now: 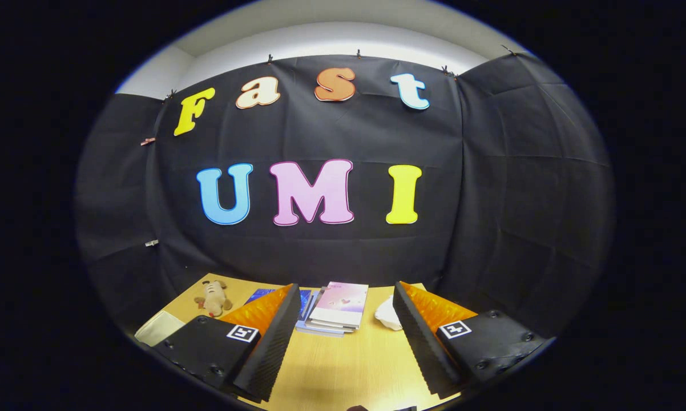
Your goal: Open the storage box then place both shoes into the box .Put the left shoe in first, then the right shoe, with the right side of both shoes facing outward in a uniform manner.
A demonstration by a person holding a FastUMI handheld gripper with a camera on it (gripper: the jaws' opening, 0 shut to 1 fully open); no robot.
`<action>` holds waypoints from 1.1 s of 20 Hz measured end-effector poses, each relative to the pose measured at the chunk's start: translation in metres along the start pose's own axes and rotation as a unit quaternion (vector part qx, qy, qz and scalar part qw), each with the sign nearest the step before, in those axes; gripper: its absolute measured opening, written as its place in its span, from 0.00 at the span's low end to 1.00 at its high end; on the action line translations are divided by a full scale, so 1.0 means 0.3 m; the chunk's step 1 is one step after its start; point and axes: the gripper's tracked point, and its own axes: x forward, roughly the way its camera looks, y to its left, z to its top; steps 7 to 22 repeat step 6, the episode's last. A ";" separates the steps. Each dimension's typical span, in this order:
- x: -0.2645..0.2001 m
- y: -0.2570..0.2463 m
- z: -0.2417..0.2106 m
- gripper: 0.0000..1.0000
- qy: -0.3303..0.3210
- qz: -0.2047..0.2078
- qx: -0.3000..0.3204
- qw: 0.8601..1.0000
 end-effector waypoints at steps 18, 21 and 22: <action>0.017 -0.033 0.019 0.98 -0.006 0.001 0.001 1.000; 0.017 -0.033 0.019 0.98 -0.006 0.001 0.001 1.000; 0.017 -0.033 0.019 0.98 -0.006 0.001 0.001 1.000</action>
